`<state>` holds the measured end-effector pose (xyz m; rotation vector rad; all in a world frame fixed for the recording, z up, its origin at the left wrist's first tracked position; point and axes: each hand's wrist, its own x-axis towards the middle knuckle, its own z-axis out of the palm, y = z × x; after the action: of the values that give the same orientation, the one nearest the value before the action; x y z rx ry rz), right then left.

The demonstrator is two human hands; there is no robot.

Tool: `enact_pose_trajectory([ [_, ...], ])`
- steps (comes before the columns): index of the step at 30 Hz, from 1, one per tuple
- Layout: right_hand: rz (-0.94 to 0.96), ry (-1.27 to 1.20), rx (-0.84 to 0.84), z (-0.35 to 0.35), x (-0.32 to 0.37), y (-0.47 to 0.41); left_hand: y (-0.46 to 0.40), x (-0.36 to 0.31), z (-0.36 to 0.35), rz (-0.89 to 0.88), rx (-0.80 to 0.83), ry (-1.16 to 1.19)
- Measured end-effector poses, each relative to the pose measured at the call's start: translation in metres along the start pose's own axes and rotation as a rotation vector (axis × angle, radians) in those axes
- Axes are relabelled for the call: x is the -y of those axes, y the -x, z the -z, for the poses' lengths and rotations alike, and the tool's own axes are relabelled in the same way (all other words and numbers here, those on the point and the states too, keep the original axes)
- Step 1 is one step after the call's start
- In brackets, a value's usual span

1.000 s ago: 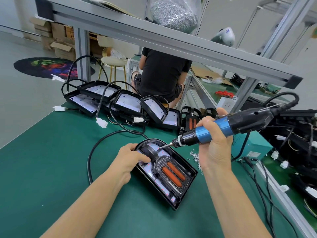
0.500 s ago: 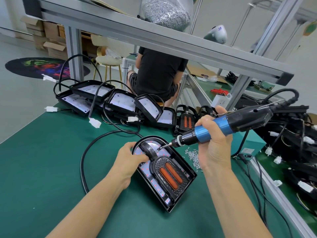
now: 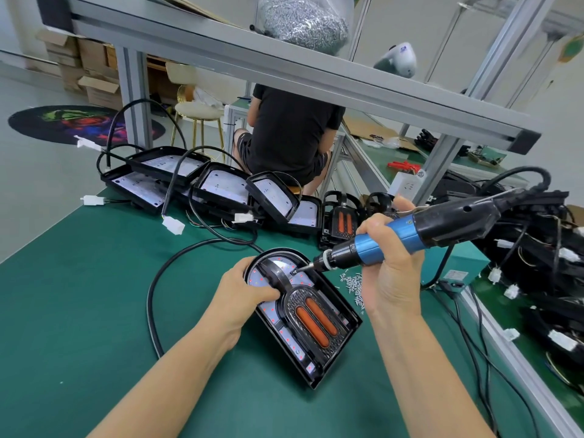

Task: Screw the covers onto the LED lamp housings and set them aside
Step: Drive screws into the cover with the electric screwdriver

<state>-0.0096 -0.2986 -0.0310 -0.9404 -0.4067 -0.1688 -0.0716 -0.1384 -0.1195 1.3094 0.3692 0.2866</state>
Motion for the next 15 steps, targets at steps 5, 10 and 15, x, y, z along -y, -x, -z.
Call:
enact_pose_trajectory([
  [5,0.014,0.034,0.107,-0.0007,0.0007,0.0013,0.0009,0.0014,0.0005,-0.009,0.01,0.022],
  [10,0.008,-0.024,0.001,0.0009,0.0001,0.0005,0.002,-0.0022,-0.0033,-0.076,-0.01,-0.012],
  [15,-0.022,-0.002,0.047,0.0015,-0.0024,0.0019,0.0026,-0.0035,-0.0034,-0.092,-0.026,-0.047],
])
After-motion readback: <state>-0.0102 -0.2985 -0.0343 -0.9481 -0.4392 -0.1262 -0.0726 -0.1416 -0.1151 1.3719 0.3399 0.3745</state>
